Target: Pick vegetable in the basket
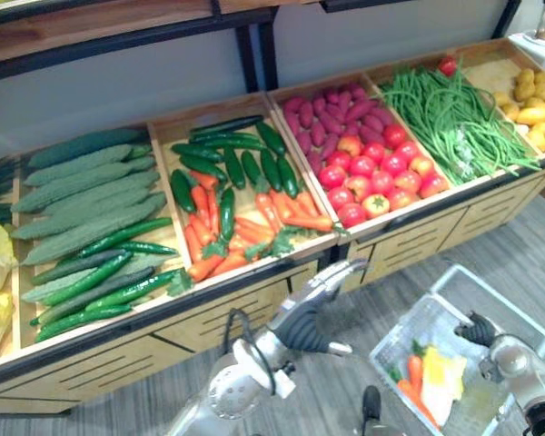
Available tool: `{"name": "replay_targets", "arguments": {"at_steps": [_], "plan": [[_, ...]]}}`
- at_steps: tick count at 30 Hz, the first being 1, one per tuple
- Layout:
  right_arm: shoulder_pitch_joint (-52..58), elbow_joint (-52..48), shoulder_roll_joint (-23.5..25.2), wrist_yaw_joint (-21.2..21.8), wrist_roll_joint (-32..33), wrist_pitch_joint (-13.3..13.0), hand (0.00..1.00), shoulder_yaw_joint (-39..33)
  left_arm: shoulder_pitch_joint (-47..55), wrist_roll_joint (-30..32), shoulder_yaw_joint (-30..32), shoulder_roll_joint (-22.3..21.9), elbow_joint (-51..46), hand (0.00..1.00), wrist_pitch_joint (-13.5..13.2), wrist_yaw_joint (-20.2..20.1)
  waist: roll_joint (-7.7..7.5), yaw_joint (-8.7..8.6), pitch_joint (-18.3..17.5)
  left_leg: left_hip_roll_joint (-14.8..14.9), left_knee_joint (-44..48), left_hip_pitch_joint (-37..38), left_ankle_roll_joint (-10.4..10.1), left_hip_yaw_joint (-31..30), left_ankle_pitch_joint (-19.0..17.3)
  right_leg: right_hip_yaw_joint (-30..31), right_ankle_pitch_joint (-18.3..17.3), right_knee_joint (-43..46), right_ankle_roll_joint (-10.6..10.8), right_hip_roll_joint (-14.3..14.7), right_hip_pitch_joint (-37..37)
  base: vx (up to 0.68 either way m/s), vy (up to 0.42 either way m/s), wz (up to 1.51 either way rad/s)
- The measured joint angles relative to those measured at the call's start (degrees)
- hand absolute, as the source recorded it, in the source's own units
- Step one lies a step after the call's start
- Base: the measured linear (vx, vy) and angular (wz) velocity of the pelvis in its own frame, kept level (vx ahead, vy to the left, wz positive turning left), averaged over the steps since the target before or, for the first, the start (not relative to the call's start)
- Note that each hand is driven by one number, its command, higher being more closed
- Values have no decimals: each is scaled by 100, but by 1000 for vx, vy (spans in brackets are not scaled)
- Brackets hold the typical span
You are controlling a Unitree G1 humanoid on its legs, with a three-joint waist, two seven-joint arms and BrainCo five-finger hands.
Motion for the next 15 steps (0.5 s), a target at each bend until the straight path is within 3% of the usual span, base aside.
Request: {"name": "replay_targets", "arguments": {"at_steps": [4,8,11,15], "plan": [[103,204,39,-151,58,-21,100,-253,99,-218,407,-4,-342,0,-16,253,-175,-17,-93,-4,17,-62,13,-126,-2,-115,-8,0,-8,-24,33,-10,3,13],[196,583,249,-299,58,-80,100,-381,260,-221,895,-70,-479,0,-35,498,-214,3,-169,1,16,-70,26,-340,8,-328,-80,-1,-9,-50,194,-20,-5,30],[379,922,501,-319,61,-157,100,-572,402,-220,1404,-301,-480,0,-77,708,-214,61,-237,-29,8,-242,55,-607,66,-583,-111,-1,-6,-104,211,-18,-3,43],[678,1596,929,-506,69,-153,100,-1209,691,-220,2590,-865,-272,0,-67,988,-212,199,-266,-47,-66,-368,45,-945,196,-941,-157,-1,-1,-128,315,1,-7,43]]}}
